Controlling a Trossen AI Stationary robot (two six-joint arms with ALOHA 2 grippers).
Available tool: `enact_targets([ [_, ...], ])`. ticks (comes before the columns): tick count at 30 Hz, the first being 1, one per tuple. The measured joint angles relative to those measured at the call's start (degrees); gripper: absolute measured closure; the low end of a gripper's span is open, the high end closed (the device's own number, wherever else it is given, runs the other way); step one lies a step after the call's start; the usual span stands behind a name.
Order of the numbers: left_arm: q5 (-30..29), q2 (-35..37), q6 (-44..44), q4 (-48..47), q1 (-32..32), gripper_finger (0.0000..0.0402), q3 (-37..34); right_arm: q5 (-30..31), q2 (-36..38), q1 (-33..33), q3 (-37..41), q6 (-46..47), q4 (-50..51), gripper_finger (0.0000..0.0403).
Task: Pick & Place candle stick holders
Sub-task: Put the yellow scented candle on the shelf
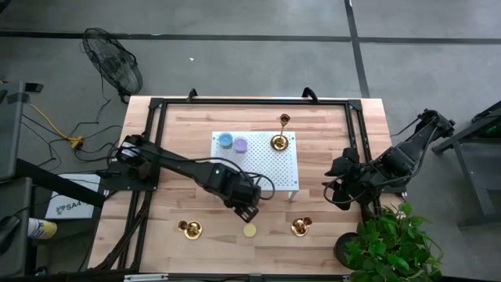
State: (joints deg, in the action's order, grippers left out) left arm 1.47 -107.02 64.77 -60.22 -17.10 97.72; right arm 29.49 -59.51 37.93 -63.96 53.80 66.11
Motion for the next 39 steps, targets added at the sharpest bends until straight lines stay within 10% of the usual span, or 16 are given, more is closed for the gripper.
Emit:
enact_targets([
  [39, -1.6, -9.5, 9.4, 7.1, -7.3, 0.0250, -1.9, -0.9, -0.1, 0.0, 0.0, 10.0, -1.3, 0.0249],
])
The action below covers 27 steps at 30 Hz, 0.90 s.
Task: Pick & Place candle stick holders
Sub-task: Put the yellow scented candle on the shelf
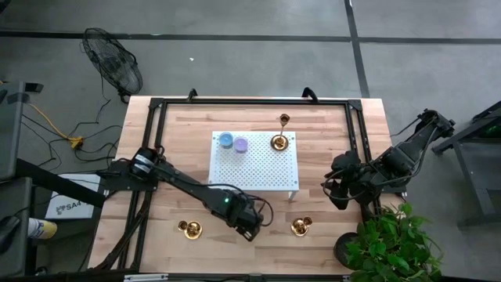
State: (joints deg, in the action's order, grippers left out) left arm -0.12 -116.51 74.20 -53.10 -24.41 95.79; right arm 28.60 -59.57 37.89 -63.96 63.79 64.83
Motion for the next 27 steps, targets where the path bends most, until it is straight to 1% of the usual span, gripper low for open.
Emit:
enact_targets([
  [7, -1.7, 0.0, 11.5, 4.0, -1.9, 0.0250, 0.0, -0.1, 0.0, 0.0, 0.0, 0.1, 0.0, 0.0249],
  [13, -3.4, -0.6, 18.3, 5.3, -2.7, 0.0250, 0.1, -0.3, 0.0, 0.0, 0.0, -1.1, 0.0, 0.0249],
  [19, -4.0, -1.4, 22.1, 4.0, -2.6, 0.0250, 0.2, -0.3, 0.0, 0.0, 0.0, -3.6, 0.0, 0.0249],
  [21, -4.1, -1.6, 22.6, 2.7, -2.6, 0.0250, -0.1, -0.3, 0.0, 0.0, 0.0, -4.6, 0.0, 0.0249],
  [27, -3.8, -2.0, 23.9, 3.2, -2.6, 0.0250, 0.1, -0.3, 0.0, 0.0, 0.0, -6.0, 0.0, 0.0249],
])
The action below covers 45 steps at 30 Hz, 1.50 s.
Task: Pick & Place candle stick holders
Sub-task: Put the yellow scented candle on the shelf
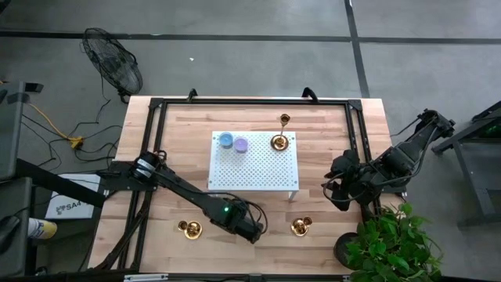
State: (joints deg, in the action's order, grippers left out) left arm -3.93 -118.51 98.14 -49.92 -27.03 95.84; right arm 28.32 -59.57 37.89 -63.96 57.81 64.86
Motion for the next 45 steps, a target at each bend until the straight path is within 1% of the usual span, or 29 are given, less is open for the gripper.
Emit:
enact_targets([
  [8, 2.1, -1.9, 0.9, 1.2, 0.0, 0.0250, -0.1, 0.2, 0.0, 0.0, 0.0, -0.4, 0.0, 0.0249],
  [10, 2.6, -1.9, 0.9, 0.0, 0.0, 0.0250, -0.1, 0.2, 0.0, 0.0, 0.0, -0.4, 0.1, 0.0249],
  [13, 2.9, -1.9, 0.7, 0.2, 0.0, 0.0257, 0.0, 0.2, 0.0, 0.0, 0.0, -0.4, 0.1, 0.0249],
  [17, 3.0, -1.9, -0.3, 0.3, 0.0, 0.0289, 0.0, 0.2, 0.0, 0.0, 0.0, -0.4, 0.2, 0.0249],
  [26, 3.2, -1.9, -2.9, 0.5, 0.0, 0.0391, 0.0, 0.7, 0.0, 0.0, 0.0, -0.4, 0.2, 0.0249],
  [32, 3.2, -1.9, -3.4, 0.6, 0.0, 0.0397, 0.0, 0.7, 0.0, 0.0, 0.0, -0.2, 0.2, 0.0249],
  [35, 4.5, -1.8, -3.8, 0.4, 0.0, 0.0398, 0.1, 0.7, 0.0, 0.0, 0.0, -0.2, 0.2, 0.0249],
  [37, 5.3, -1.8, -4.3, -1.0, 0.0, 0.0399, 1.1, 0.7, 0.0, 0.0, 0.0, -0.2, 0.2, 0.0249],
  [40, 5.3, -1.6, -5.0, -4.0, 0.0, 0.0400, 4.5, 0.7, 0.0, 0.0, 0.0, -0.2, 0.2, 0.0249],
  [45, 4.4, -1.5, -6.5, -13.9, 0.0, 0.0400, 12.9, 0.6, 0.0, 0.0, 0.0, -0.2, 0.2, 0.0249],
])
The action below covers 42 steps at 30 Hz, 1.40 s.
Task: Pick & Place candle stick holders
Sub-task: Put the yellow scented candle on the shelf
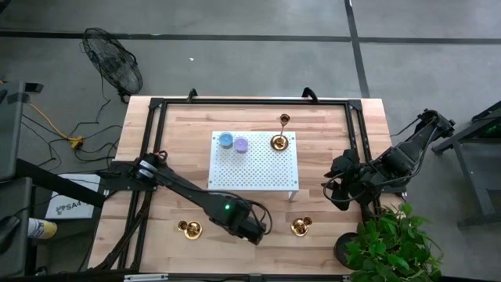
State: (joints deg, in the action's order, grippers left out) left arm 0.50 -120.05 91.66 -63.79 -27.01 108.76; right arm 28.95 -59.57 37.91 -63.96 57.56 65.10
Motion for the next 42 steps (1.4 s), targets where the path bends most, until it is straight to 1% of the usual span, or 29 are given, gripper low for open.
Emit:
enact_targets([
  [9, -6.2, 0.1, -0.4, -24.6, 0.0, 0.0401, 20.5, -0.2, 0.0, 0.0, 0.0, 0.0, 0.0, 0.0249],
  [10, -7.3, 0.1, -0.3, -26.6, 0.0, 0.0401, 22.7, -0.2, 0.0, 0.0, 0.0, -0.1, 0.0, 0.0249],
  [11, -8.4, 0.2, -0.5, -26.5, 0.0, 0.0401, 24.0, -0.2, 0.0, 0.0, 0.0, -0.1, 0.0, 0.0249],
  [14, -11.7, 2.3, -1.9, -26.4, 1.0, 0.0401, 24.6, -0.2, 0.0, 0.0, 0.0, -0.4, 0.0, 0.0249],
  [17, -12.2, 3.5, -3.1, -26.2, 2.9, 0.0401, 24.8, -0.2, 0.0, 0.0, 0.0, -0.9, -0.1, 0.0249],
  [31, -11.3, 3.5, -15.2, -26.2, 13.4, 0.0401, 24.7, -0.4, 0.0, 0.0, 0.0, -1.0, -0.2, 0.0249],
  [36, -11.2, 3.6, -18.1, -26.2, 16.9, 0.0401, 24.7, -0.4, 0.0, 0.0, 0.0, -1.0, -0.2, 0.0249],
  [39, -11.4, 3.6, -18.8, -26.2, 17.8, 0.0401, 24.7, -0.4, 0.0, 0.0, 0.0, -1.0, -0.2, 0.0249],
  [42, -12.5, 3.6, -18.3, -26.2, 17.4, 0.0401, 24.7, -0.4, 0.0, 0.0, 0.0, -1.0, -0.2, 0.0249],
])
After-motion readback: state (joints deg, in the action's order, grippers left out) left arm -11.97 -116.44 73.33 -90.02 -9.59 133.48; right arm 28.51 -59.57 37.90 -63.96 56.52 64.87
